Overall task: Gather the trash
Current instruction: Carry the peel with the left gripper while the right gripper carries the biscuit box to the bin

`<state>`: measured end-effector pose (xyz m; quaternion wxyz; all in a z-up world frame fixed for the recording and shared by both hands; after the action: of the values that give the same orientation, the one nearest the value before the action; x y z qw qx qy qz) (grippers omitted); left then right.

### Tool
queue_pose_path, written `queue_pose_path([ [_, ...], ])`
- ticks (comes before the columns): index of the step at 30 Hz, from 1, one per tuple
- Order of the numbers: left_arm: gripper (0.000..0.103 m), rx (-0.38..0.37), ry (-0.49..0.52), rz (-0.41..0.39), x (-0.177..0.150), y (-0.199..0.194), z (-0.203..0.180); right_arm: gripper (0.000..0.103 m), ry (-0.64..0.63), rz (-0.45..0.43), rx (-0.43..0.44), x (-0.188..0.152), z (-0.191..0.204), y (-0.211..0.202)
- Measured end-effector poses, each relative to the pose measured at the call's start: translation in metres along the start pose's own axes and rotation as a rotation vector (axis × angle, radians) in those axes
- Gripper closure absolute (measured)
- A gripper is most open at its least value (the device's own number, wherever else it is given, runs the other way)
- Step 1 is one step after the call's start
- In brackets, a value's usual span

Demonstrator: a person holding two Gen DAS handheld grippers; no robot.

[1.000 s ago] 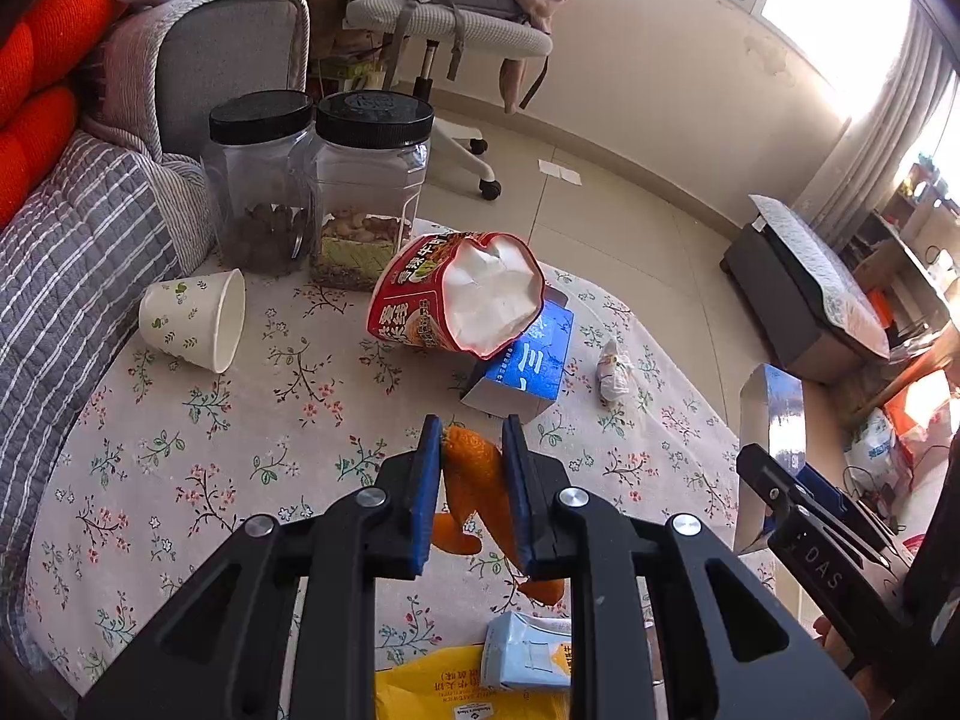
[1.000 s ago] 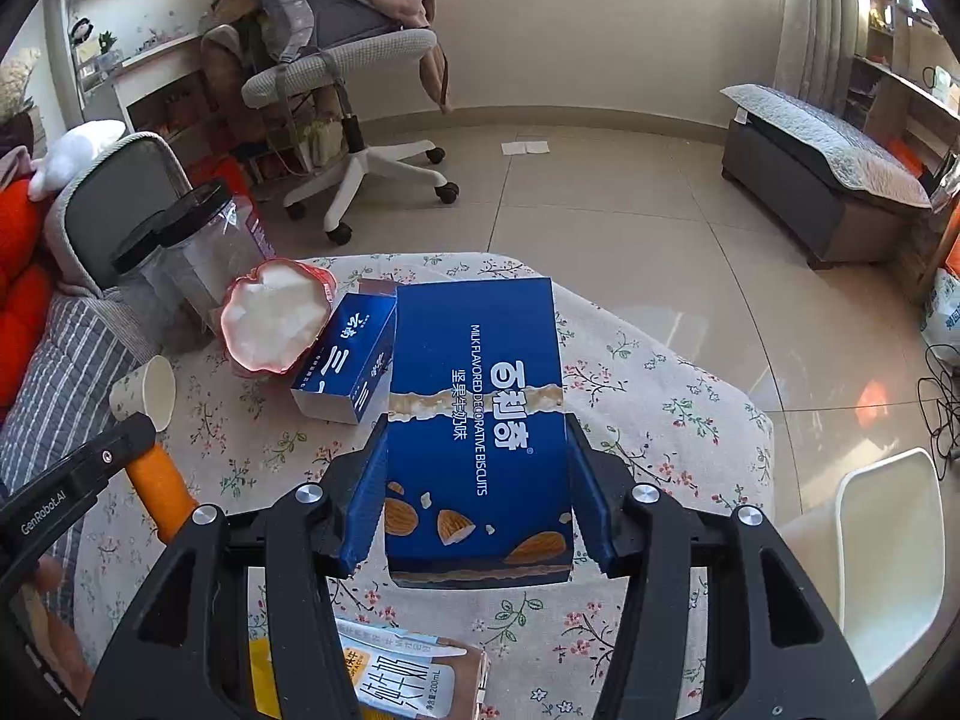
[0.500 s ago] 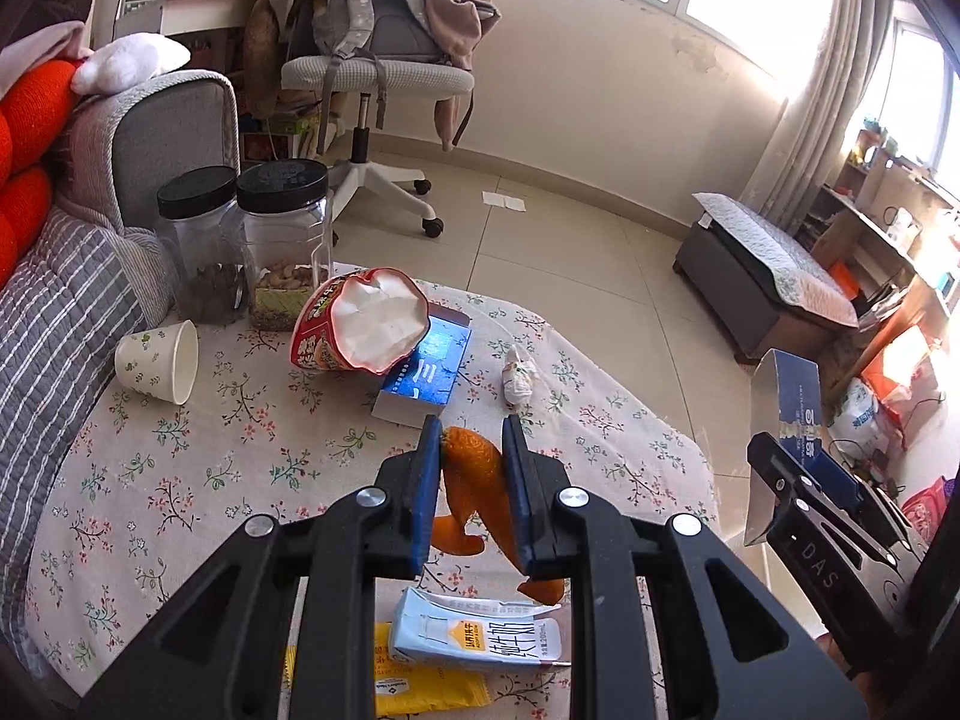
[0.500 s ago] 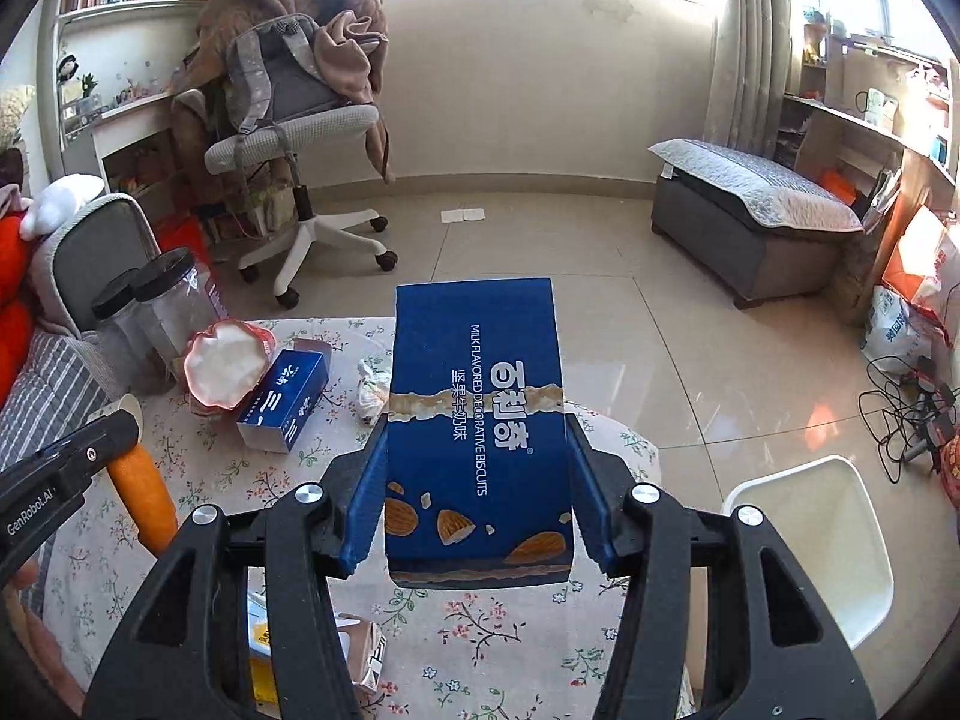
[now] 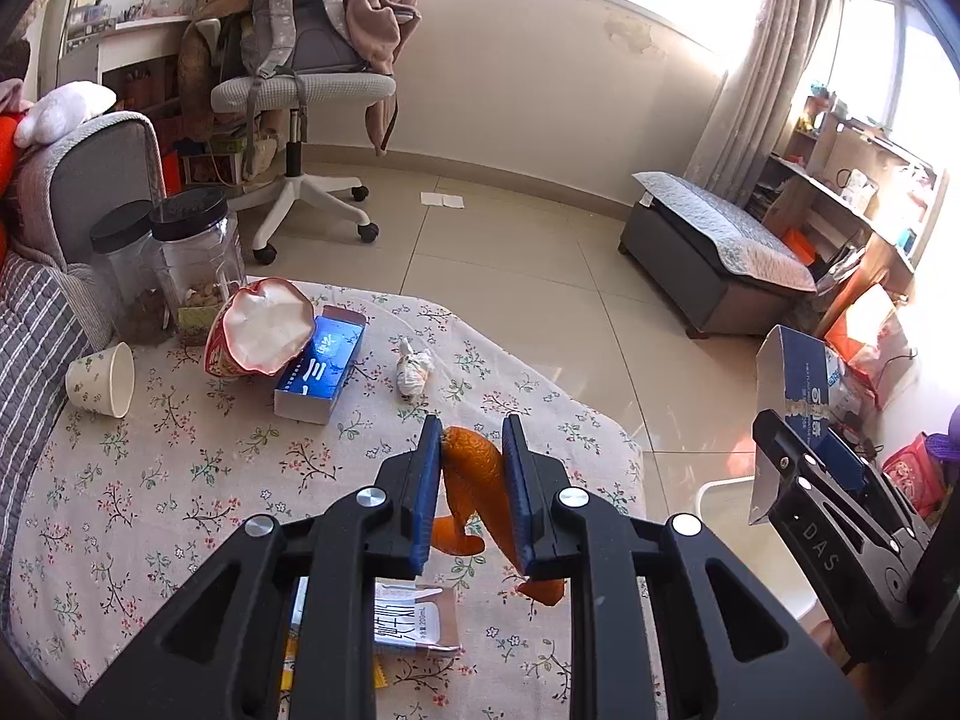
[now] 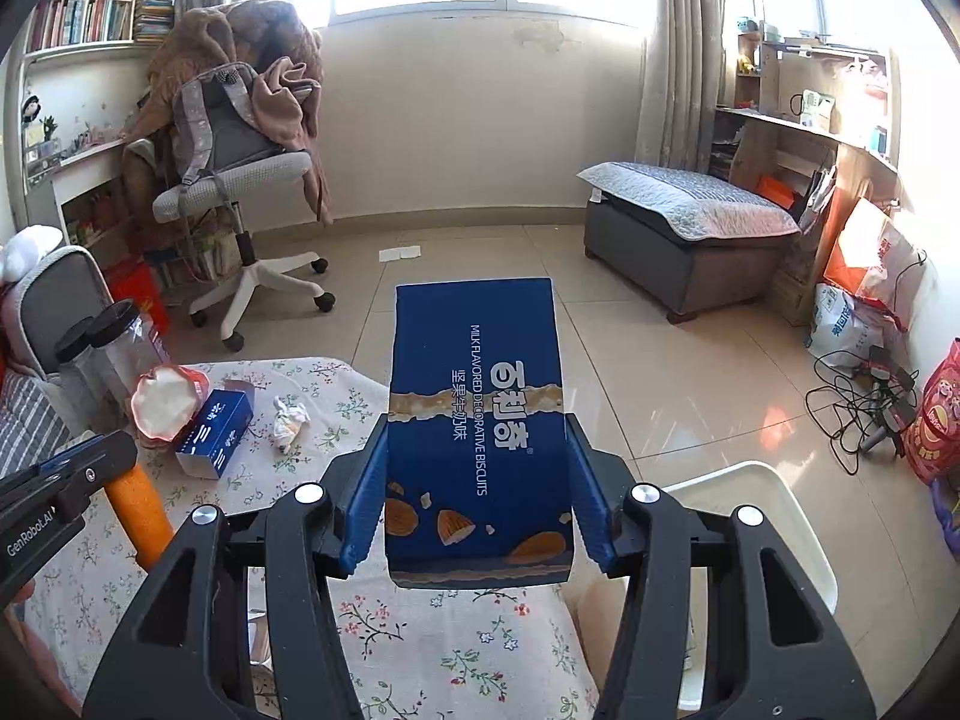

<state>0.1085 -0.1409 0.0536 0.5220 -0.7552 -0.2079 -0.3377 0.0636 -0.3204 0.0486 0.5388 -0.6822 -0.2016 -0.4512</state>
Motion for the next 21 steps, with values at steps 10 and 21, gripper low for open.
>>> queue_pose_path([
  [10, 0.082, -0.060, 0.083, 0.029, -0.008, 0.015, -0.067, 0.052, 0.066, -0.006, -0.180, -0.006, -0.093, 0.003],
  [21, 0.082, -0.162, 0.177, 0.074, -0.018, 0.041, -0.156, 0.026, 0.220, 0.081, -0.331, -0.026, -0.197, 0.015],
])
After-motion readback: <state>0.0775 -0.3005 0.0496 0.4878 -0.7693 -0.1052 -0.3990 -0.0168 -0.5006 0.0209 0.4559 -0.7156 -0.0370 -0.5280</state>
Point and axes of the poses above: each gripper's, at about its wrist camera, not at the fingertips, and y roughly the way its jaws point, z to its left, x to its top, the point moved 4 cm from there along y, roughly the way its jaws point, and after that the axes turned 3 degrees about -x, right-handed, at the moved point
